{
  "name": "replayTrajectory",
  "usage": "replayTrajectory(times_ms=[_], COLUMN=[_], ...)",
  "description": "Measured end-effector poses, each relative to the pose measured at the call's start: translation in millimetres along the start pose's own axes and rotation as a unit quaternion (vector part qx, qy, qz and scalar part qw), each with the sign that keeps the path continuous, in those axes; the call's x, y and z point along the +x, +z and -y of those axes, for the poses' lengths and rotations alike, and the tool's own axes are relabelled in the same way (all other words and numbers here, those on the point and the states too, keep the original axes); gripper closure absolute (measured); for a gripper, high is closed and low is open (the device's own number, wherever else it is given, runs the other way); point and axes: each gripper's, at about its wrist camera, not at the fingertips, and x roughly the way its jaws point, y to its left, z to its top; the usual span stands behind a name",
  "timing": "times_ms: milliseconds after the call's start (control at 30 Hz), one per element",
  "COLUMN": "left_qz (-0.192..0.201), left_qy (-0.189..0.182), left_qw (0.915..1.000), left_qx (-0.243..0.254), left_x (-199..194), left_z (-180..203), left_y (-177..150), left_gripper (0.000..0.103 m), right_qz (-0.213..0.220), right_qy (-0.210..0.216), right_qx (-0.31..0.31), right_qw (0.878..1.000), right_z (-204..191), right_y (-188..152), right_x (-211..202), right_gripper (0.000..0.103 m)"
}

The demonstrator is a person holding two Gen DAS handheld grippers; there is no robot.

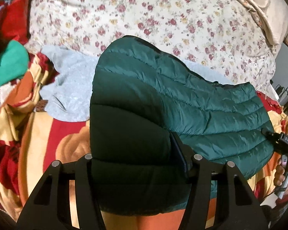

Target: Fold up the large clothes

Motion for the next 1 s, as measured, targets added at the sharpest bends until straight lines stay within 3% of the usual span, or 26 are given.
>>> replayTrajectory(times_ms=[133, 267, 333, 467, 567, 700, 800, 900, 1000], left_qz=[0.001, -0.011, -0.016, 0.006, 0.035, 0.080, 0.115, 0.170, 0.218], left_qy=[-0.010, -0.051, -0.050, -0.005, 0.035, 0.086, 0.138, 0.189, 0.218], left_qw=[0.9998, 0.9985, 0.9976, 0.9981, 0.9975, 0.9922, 0.9833, 0.9671, 0.9512], left_qx=[0.016, -0.018, -0.045, -0.061, -0.051, -0.041, -0.033, -0.012, 0.002], left_x=[-2.0, 8.6, 16.1, 15.7, 2.3, -22.4, -47.1, -82.0, -112.7], left_z=[1.7, -14.5, -24.7, -36.5, -39.5, -41.8, -38.1, -23.6, -5.9], left_y=[-1.2, 14.0, 22.7, 29.6, 28.8, 24.7, 17.7, 4.3, -10.2], left_gripper=[0.046, 0.047, 0.047, 0.047, 0.047, 0.047, 0.046, 0.023, 0.019], right_qz=[0.007, 0.008, 0.008, 0.006, 0.014, 0.083, 0.119, 0.136, 0.135], right_qy=[-0.011, -0.027, -0.038, -0.076, -0.103, -0.123, -0.134, -0.138, -0.135], right_qx=[-0.008, -0.013, -0.015, -0.016, -0.017, -0.006, -0.020, -0.045, -0.071], right_qw=[1.000, 1.000, 0.999, 0.997, 0.994, 0.989, 0.984, 0.980, 0.979], right_z=[-2.3, -7.6, -9.7, -9.9, -9.6, -14.4, -22.5, -34.7, -54.0], right_y=[-8.0, -6.1, -0.9, 16.2, 23.5, 26.6, 23.3, 12.9, -4.4], right_x=[-10.3, -8.6, -4.4, 17.8, 24.4, -5.0, -32.5, -55.5, -70.1], right_gripper=[0.047, 0.044, 0.043, 0.032, 0.032, 0.032, 0.032, 0.032, 0.032])
